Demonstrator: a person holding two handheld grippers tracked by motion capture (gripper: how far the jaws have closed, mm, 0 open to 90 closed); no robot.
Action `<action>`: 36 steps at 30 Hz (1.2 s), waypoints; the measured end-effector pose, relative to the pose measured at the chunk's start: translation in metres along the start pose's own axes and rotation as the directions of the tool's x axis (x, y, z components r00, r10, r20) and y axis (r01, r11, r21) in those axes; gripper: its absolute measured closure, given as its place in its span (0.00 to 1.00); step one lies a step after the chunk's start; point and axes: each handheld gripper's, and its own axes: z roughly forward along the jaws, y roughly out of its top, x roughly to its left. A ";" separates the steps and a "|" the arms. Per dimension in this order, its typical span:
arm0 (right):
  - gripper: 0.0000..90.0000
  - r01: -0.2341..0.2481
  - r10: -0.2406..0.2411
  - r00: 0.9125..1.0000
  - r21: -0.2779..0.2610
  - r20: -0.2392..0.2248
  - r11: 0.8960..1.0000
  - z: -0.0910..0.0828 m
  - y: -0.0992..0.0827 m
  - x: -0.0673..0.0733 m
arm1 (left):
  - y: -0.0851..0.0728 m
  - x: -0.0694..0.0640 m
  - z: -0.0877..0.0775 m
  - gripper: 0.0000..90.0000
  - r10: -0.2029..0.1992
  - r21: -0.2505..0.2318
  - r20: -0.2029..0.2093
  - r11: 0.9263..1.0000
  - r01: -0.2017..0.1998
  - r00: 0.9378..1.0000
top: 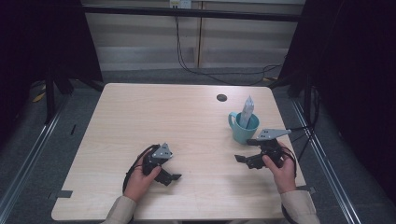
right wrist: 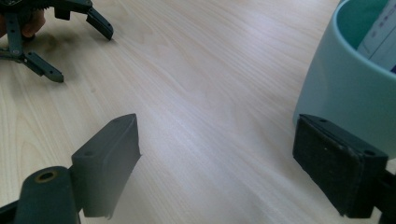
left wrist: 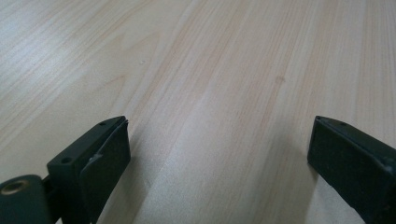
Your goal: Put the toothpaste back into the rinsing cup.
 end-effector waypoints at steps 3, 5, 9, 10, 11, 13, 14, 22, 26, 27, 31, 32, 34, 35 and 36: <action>0.16 0.001 -0.001 1.000 0.003 -0.002 1.000 0.003 -0.004 0.002 | 0.000 0.000 0.000 0.06 0.000 0.000 0.000 1.000 0.000 1.000; 0.16 0.002 -0.002 1.000 0.005 -0.006 1.000 0.004 -0.007 0.003 | 0.000 0.000 0.000 0.06 0.001 0.000 0.000 1.000 -0.001 1.000; 0.16 0.007 -0.007 1.000 0.015 -0.014 1.000 0.008 -0.013 0.005 | 0.000 0.000 0.000 0.06 0.001 0.000 0.000 1.000 -0.001 1.000; 0.16 0.003 -0.003 1.000 0.018 -0.015 1.000 0.009 -0.014 0.006 | 0.000 0.000 0.000 0.06 -0.002 -0.002 0.000 1.000 0.002 1.000; 0.16 0.004 -0.004 1.000 0.018 -0.016 1.000 0.010 -0.016 0.006 | 0.000 0.000 0.000 0.06 0.001 -0.001 0.000 1.000 -0.001 1.000; 0.16 0.004 -0.004 1.000 0.021 -0.022 1.000 0.012 -0.019 0.008 | 0.000 0.000 0.000 0.06 0.000 -0.001 0.000 1.000 0.000 1.000; 0.16 0.007 -0.007 1.000 0.021 -0.026 1.000 0.013 -0.021 0.008 | 0.000 0.000 0.000 0.06 0.001 -0.001 0.001 1.000 -0.001 1.000; 0.16 0.009 -0.008 0.999 0.038 -0.036 0.999 0.021 -0.031 0.014 | 0.000 0.000 0.000 0.06 0.001 -0.001 0.000 1.000 -0.001 1.000; 0.16 0.020 -0.018 0.999 0.057 -0.034 0.998 0.025 -0.036 0.017 | 0.000 0.000 0.000 0.06 0.001 -0.001 0.000 1.000 -0.001 1.000; 0.16 0.019 -0.017 0.999 0.060 -0.036 0.998 0.026 -0.036 0.017 | 0.000 0.000 0.000 0.06 0.001 -0.001 0.000 1.000 -0.001 1.000; 0.16 0.029 -0.027 0.999 0.074 -0.035 0.997 0.030 -0.040 0.019 | 0.000 0.000 0.000 0.06 0.001 -0.001 0.000 1.000 -0.001 1.000; 0.16 0.025 -0.023 0.999 0.077 -0.037 0.997 0.031 -0.041 0.020 | 0.000 0.000 0.000 0.06 0.001 -0.001 0.000 1.000 -0.001 1.000; 0.16 0.026 -0.023 0.999 0.078 -0.041 0.997 0.033 -0.044 0.021 | 0.000 0.000 0.000 0.06 0.001 -0.001 0.000 1.000 -0.001 1.000; 0.16 0.026 -0.023 0.999 0.081 -0.042 0.996 0.034 -0.045 0.021 | 0.000 0.000 0.000 0.06 0.001 -0.001 0.000 1.000 -0.001 1.000; 0.16 0.028 -0.025 0.999 0.083 -0.042 0.996 0.035 -0.046 0.022 | 0.000 0.000 0.000 0.06 0.001 -0.001 0.000 1.000 -0.001 1.000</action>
